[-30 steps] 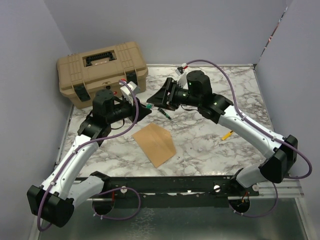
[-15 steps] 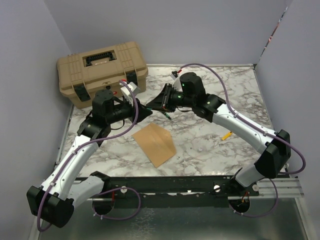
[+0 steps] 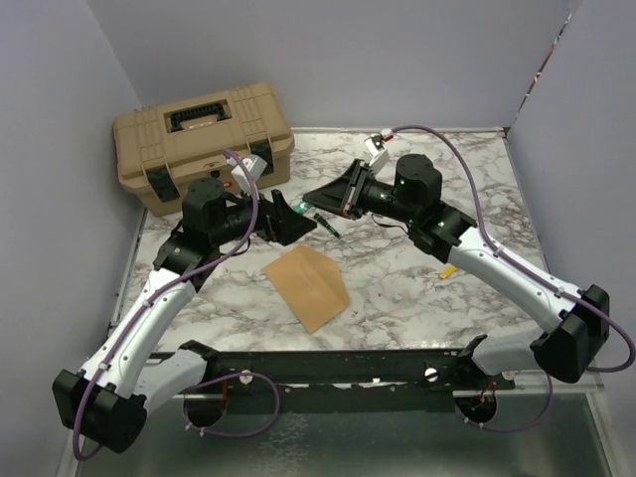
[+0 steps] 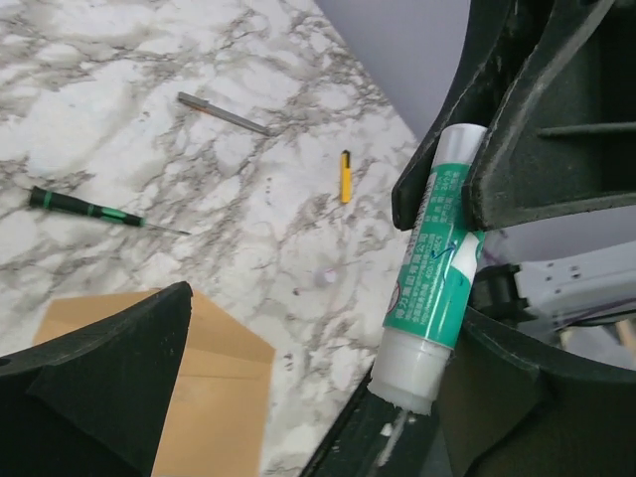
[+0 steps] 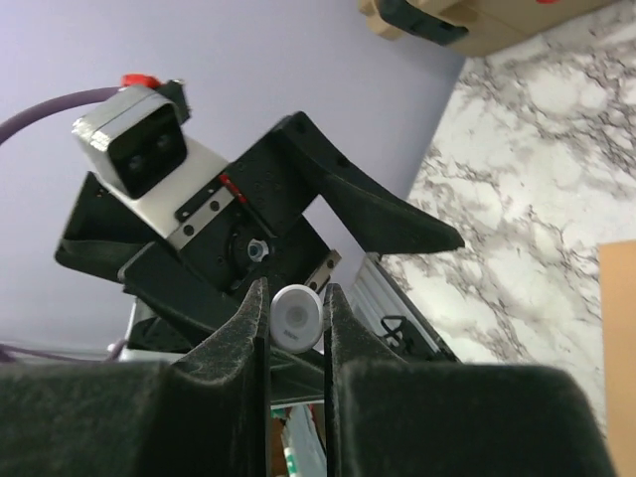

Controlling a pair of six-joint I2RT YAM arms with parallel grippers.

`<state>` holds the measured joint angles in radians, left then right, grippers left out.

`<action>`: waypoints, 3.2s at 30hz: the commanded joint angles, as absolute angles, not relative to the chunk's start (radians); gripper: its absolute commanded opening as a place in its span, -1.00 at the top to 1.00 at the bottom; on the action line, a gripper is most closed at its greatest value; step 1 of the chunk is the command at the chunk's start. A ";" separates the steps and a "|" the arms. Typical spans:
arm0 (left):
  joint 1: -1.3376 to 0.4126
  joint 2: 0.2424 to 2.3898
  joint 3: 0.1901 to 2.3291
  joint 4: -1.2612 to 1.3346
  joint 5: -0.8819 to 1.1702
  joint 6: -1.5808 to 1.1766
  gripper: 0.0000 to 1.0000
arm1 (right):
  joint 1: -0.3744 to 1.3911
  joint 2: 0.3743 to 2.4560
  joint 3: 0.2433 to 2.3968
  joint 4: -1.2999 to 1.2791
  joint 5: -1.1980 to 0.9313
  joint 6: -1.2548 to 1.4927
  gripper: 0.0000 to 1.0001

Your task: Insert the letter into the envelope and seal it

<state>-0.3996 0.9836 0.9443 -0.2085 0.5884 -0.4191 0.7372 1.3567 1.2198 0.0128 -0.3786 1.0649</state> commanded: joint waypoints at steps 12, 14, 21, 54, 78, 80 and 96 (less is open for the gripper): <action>-0.397 0.921 0.969 0.069 0.595 -1.014 -0.79 | 0.694 1.230 1.085 0.284 -0.340 1.231 0.99; -0.397 0.918 0.945 0.116 0.587 -1.066 -0.57 | 0.692 1.230 1.067 0.312 -0.353 1.253 0.99; -0.397 0.922 0.874 0.246 0.579 -1.185 -0.07 | 0.690 1.250 1.054 0.343 -0.388 1.281 0.99; -0.397 0.951 0.876 0.249 0.662 -1.080 1.00 | 0.689 1.311 1.167 0.380 -0.678 1.192 -0.03; -0.397 0.892 0.884 0.193 0.675 -1.008 1.00 | 0.686 1.332 1.168 0.347 -0.598 1.170 -0.08; -0.397 0.884 0.884 0.200 0.668 -1.009 1.00 | 0.685 1.331 1.151 0.379 -0.595 1.203 -0.08; -0.397 0.883 0.867 0.228 0.653 -1.019 1.00 | 0.678 1.358 1.135 0.481 -0.652 1.278 0.08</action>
